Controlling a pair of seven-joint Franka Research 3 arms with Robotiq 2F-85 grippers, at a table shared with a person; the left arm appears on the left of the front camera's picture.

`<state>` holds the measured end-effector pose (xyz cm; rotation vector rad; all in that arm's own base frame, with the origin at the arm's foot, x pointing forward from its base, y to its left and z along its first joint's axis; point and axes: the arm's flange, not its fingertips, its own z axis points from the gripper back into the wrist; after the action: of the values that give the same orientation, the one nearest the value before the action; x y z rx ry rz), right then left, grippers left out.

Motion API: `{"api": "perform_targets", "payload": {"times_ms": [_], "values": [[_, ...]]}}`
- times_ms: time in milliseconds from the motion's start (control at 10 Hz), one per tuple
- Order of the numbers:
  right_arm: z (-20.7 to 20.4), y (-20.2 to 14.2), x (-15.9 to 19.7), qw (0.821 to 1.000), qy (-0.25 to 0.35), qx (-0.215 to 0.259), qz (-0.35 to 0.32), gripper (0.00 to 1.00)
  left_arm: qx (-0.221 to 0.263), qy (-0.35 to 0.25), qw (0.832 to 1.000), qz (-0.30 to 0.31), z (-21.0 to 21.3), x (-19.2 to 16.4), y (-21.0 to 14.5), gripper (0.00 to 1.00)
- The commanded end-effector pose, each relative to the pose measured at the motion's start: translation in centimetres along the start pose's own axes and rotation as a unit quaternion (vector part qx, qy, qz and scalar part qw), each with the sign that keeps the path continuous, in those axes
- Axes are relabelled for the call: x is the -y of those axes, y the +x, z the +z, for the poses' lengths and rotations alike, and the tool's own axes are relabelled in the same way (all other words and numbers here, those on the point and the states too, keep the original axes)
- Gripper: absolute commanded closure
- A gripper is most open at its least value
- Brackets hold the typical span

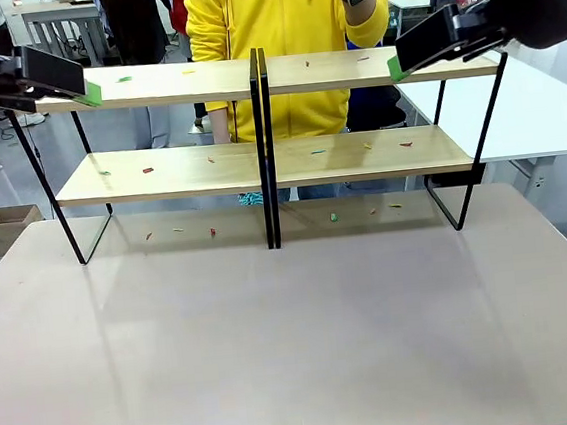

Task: Clean the shelves.
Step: Pick up the Duster when the human hands it over.

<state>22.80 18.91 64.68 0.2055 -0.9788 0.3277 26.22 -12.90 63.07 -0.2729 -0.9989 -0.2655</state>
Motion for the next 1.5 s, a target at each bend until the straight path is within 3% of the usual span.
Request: {"api": "perform_targets", "payload": {"times_ms": [0, 100, 200, 1300, 1400], "values": [[-0.5, 0.3, -0.2, 1.000, 0.007, 0.006, -0.002, 0.00, 0.005, 0.003, 1.000, -0.007, -0.6, -1.5, -7.9, 0.00], [-0.7, 0.2, -0.2, 1.000, -0.003, 0.017, -0.007, 0.00, 0.002, 0.007, 1.000, -0.004, -0.7, -1.6, -7.8, 0.00], [-0.1, 0.0, 0.0, 1.000, 0.000, -0.001, 0.000, 0.00, -0.001, 0.000, 1.000, 0.000, -0.1, 0.0, 0.0, 0.00], [-0.1, 0.0, 0.0, 1.000, -0.001, 0.000, -0.001, 0.00, -0.001, 0.000, 1.000, 0.000, -0.1, 0.0, 0.0, 0.00], [-0.7, 1.8, 2.8, 0.992, 0.081, -0.039, -0.087, 0.00, -0.001, 0.000, 1.000, 0.000, -0.1, 0.0, 0.0, 0.00]]}}
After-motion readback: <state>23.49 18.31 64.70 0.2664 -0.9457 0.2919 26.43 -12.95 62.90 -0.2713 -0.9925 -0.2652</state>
